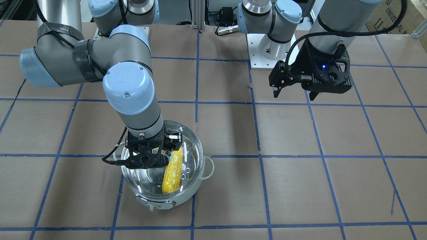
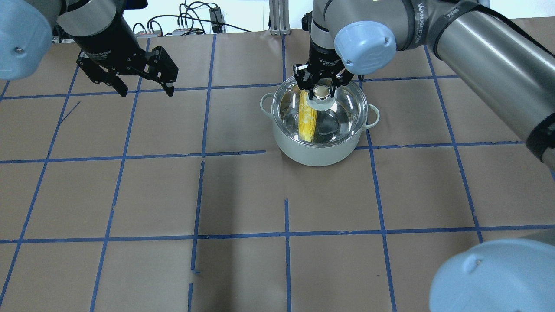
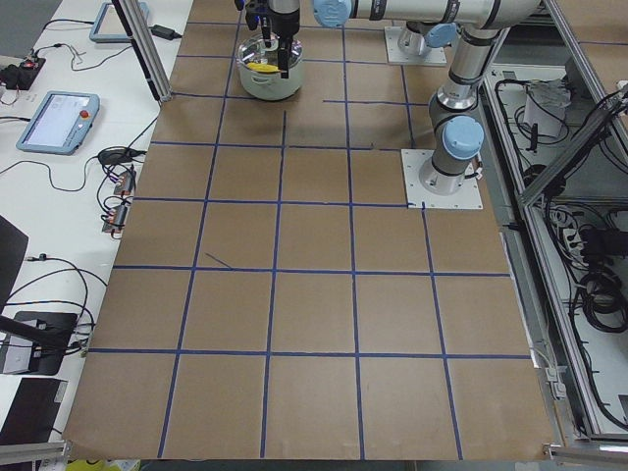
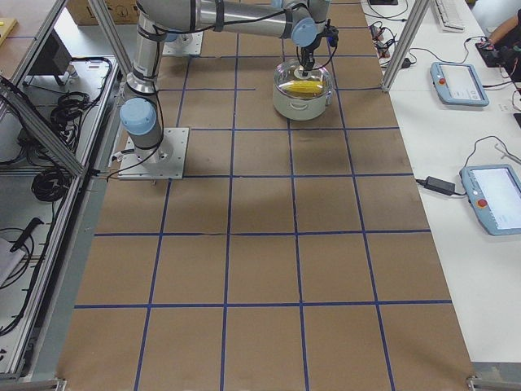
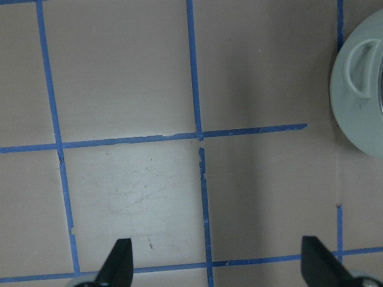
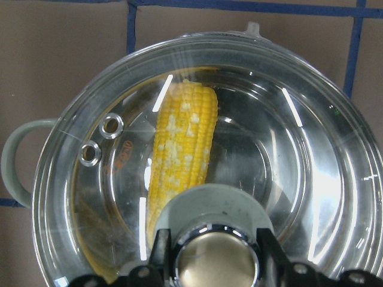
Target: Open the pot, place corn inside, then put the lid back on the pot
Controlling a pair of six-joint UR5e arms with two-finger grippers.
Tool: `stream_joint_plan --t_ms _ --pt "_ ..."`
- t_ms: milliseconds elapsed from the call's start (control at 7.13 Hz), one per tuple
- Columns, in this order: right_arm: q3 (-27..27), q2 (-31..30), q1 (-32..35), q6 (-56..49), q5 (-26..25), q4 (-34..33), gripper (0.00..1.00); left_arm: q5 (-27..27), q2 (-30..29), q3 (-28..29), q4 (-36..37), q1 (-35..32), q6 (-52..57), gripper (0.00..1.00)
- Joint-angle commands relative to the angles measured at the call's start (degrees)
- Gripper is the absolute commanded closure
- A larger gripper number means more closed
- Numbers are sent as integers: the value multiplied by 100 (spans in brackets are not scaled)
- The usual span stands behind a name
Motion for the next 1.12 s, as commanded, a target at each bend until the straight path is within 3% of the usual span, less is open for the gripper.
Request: stream_joint_plan --t_ms 0,981 --pt "-15 2 1 9 -5 -94 68 0 0 0 -3 0 0 0" --pt "-6 -6 1 -8 47 -482 20 0 9 0 -3 0 0 0"
